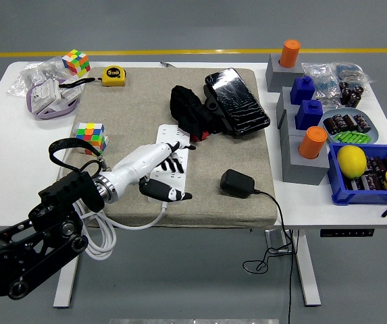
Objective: Pull the plug out and thorw away
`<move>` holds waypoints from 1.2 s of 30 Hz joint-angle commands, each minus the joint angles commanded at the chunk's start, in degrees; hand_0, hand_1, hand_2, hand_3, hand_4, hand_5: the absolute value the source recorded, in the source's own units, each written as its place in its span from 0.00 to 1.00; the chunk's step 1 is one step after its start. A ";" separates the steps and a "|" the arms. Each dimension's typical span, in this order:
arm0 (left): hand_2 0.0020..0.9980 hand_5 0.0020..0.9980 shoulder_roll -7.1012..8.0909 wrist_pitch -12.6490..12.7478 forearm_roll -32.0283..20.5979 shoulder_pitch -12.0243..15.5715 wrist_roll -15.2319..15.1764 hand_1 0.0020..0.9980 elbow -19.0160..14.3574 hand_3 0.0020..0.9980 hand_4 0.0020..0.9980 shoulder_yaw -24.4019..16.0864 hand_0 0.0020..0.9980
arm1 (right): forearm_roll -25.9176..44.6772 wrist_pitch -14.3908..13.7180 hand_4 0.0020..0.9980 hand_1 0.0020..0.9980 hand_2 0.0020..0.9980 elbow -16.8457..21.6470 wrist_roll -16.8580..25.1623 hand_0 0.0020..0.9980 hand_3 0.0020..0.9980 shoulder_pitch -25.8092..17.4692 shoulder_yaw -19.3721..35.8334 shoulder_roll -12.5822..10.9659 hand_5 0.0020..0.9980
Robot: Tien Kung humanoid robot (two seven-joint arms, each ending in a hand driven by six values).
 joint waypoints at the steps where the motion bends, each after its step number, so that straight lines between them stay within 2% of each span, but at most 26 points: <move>1: 0.12 0.00 0.01 -0.97 0.18 0.55 0.91 0.06 -0.22 0.89 0.49 -0.38 0.09 | -0.04 0.04 0.97 0.66 0.67 -0.02 -0.02 0.57 0.56 -0.05 0.02 -0.02 0.48; 5: 0.11 0.00 -0.62 -4.42 1.36 2.57 4.29 0.06 -0.67 0.90 0.47 -2.06 0.08 | 0.11 0.08 0.97 0.66 0.67 0.12 0.05 0.57 0.56 -0.17 -0.03 0.08 0.47; 11: 0.11 0.00 -0.73 -6.56 2.38 3.39 6.40 0.06 -1.63 0.90 0.46 -2.36 0.08 | 0.14 0.09 0.97 0.66 0.67 0.18 0.04 0.57 0.56 -0.31 -0.04 0.13 0.47; 17: 0.11 0.00 -0.13 -7.28 2.06 3.92 7.15 0.05 -2.77 0.89 0.47 -2.20 0.07 | 0.01 0.17 0.97 0.66 0.67 0.07 -0.02 0.57 0.56 -0.55 0.27 0.26 0.47; 28: 0.11 0.00 -0.30 -8.16 2.43 3.70 8.07 0.05 0.05 0.88 0.47 -2.50 0.07 | -0.06 0.15 0.97 0.66 0.67 0.12 0.02 0.57 0.56 -0.52 0.55 0.44 0.47; 36: 0.11 0.00 -0.07 -9.46 2.46 4.66 9.34 0.05 0.38 0.88 0.47 -2.26 0.07 | -0.05 0.12 0.97 0.66 0.67 0.17 0.07 0.57 0.56 -0.54 0.52 0.58 0.47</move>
